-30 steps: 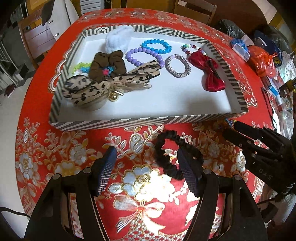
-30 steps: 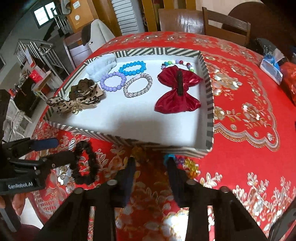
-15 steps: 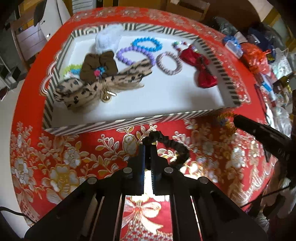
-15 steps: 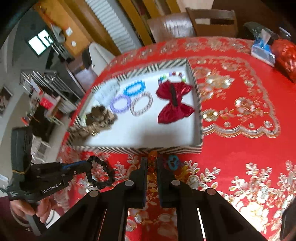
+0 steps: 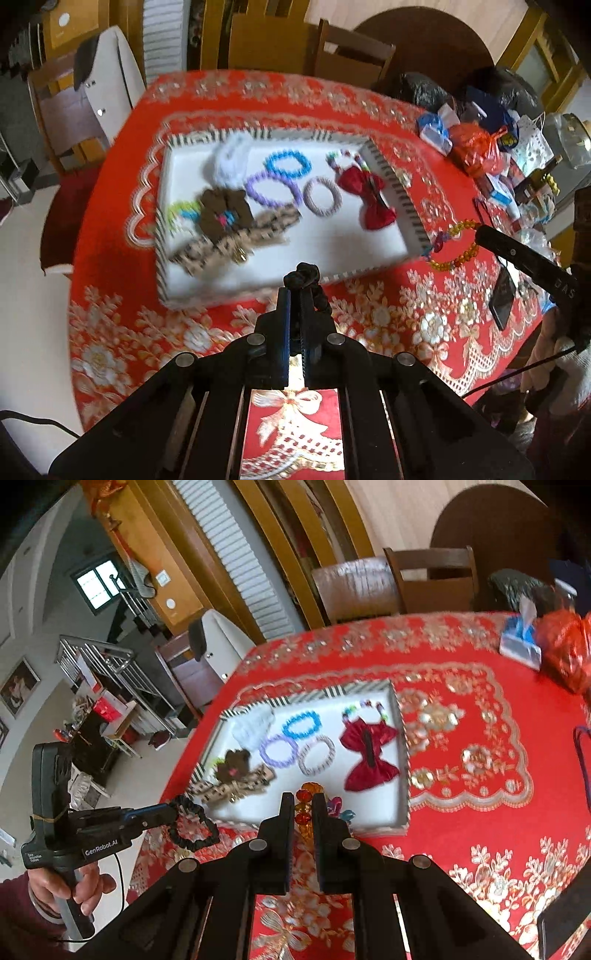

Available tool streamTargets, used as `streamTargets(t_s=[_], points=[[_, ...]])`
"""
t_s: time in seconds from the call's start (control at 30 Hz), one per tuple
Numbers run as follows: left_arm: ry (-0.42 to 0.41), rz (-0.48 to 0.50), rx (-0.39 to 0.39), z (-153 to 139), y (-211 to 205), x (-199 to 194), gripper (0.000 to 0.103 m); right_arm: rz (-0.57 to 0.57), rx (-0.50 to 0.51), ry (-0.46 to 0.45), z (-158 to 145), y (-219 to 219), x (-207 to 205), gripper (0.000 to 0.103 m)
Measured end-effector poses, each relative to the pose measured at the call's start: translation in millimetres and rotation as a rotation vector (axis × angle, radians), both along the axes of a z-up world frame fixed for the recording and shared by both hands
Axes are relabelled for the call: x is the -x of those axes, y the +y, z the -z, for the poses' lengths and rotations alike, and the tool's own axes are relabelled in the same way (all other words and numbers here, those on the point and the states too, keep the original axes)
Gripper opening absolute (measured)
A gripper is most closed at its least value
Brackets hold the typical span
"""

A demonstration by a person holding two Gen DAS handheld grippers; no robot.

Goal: Organize jewelry
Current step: 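Carry the black scrunchie and amber bracelet into the tray and open both tools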

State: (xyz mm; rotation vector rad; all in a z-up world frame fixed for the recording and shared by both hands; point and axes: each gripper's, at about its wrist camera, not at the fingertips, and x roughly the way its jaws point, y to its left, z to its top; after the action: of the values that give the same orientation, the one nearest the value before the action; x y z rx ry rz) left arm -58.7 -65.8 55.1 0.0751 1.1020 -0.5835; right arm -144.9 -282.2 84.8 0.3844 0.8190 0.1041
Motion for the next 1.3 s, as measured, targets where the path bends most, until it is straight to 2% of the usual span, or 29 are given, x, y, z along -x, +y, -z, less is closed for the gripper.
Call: streamTargets(t_s=[0.23,0.53,0.67,0.73,0.87,1.0,1.17,1.23,1.27,1.3], points=[[-0.040,-0.031,-0.009,-12,6,-18,0.003,-0.042,0.007,0.018,4,15,-30,0.009],[-0.029,-0.049,-0.046,3,-2,-31,0.003,-0.091,-0.029,0.071,30,33,-69,0.009],[-0.004,-0.047,-0.054,13,-9,-37,0.003,-0.089,-0.033,0.121,54,30,-84,0.009],[0.009,-0.046,-0.052,17,-14,-40,0.003,-0.052,-0.016,0.180,74,18,-88,0.009],[0.079,-0.042,-0.011,29,-28,-50,0.003,0.002,0.011,0.256,99,-5,-89,0.009],[0.147,-0.058,-0.031,56,-38,-63,0.003,0.026,0.062,0.276,105,-17,-90,0.009],[0.172,-0.067,-0.098,80,-38,-70,0.003,0.014,0.112,0.305,108,-20,-92,0.009],[0.162,-0.076,-0.125,85,-37,-72,0.003,0.009,0.094,0.293,105,-22,-89,0.023],[0.156,-0.081,-0.138,87,-36,-72,0.003,0.009,0.086,0.288,103,-22,-88,0.036],[0.157,-0.085,-0.148,89,-35,-72,0.005,0.007,0.077,0.281,101,-22,-86,0.037]])
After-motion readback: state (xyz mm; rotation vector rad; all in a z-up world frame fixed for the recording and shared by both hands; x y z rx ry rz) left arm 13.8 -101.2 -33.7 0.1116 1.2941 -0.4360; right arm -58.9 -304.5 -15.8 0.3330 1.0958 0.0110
